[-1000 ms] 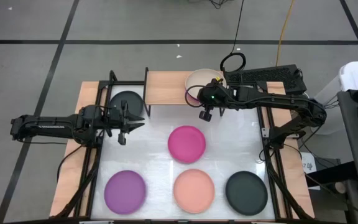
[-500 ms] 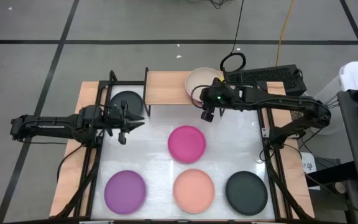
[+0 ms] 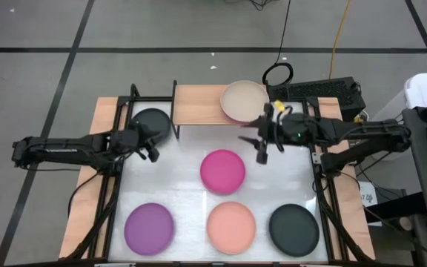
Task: Place and stack plates onto a shelf
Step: Stack the top black plate on top of the gray plate on the shelf
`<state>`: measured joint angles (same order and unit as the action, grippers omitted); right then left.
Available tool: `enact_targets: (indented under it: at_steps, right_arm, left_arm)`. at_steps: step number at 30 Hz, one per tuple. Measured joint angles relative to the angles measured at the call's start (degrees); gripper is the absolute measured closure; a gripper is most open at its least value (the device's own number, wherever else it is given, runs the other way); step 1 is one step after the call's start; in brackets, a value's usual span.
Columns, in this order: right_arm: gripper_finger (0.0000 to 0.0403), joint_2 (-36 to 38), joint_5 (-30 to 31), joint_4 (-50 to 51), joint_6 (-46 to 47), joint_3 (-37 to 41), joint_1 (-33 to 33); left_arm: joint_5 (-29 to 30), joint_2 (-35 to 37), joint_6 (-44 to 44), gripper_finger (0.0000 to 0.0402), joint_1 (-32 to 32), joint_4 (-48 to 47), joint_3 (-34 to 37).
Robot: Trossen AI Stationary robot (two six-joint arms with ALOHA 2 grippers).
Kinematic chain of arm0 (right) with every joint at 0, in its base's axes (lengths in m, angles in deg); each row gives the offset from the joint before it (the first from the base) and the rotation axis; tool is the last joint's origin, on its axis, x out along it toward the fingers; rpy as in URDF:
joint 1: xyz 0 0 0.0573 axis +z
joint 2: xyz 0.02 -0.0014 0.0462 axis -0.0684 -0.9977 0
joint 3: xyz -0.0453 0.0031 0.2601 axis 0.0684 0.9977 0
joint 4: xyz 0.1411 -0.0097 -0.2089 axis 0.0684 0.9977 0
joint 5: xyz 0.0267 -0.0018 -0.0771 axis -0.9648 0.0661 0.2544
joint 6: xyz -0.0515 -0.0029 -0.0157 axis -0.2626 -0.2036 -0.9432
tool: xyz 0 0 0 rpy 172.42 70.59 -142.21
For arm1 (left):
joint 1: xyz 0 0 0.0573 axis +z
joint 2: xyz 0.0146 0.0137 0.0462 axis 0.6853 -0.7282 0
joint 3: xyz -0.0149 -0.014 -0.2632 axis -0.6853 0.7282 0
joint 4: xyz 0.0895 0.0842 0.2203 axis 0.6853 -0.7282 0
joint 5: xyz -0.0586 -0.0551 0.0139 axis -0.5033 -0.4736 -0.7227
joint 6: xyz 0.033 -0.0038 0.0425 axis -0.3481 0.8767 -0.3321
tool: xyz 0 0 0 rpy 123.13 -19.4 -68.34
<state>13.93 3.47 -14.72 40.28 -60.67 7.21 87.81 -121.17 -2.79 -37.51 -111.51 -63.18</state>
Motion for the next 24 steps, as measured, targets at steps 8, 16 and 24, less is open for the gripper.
enact_targets:
  at_steps: [8,16,24]
  right_arm:
    - [0.0249,3.3,0.3,-11.3,-1.1,10.2,4.4]
    - [0.0250,6.8,0.4,-21.9,-0.9,20.4,5.9]
    - [0.0250,11.0,0.4,-31.3,-0.3,29.1,6.2]
  left_arm:
    - [0.1,-11.4,2.9,0.0305,3.9,-7.9,0.0]
    - [-0.9,-21.6,1.6,0.0305,7.9,-7.2,0.0]
    - [-5.6,-27.4,-0.4,0.0295,8.7,-5.6,0.0]
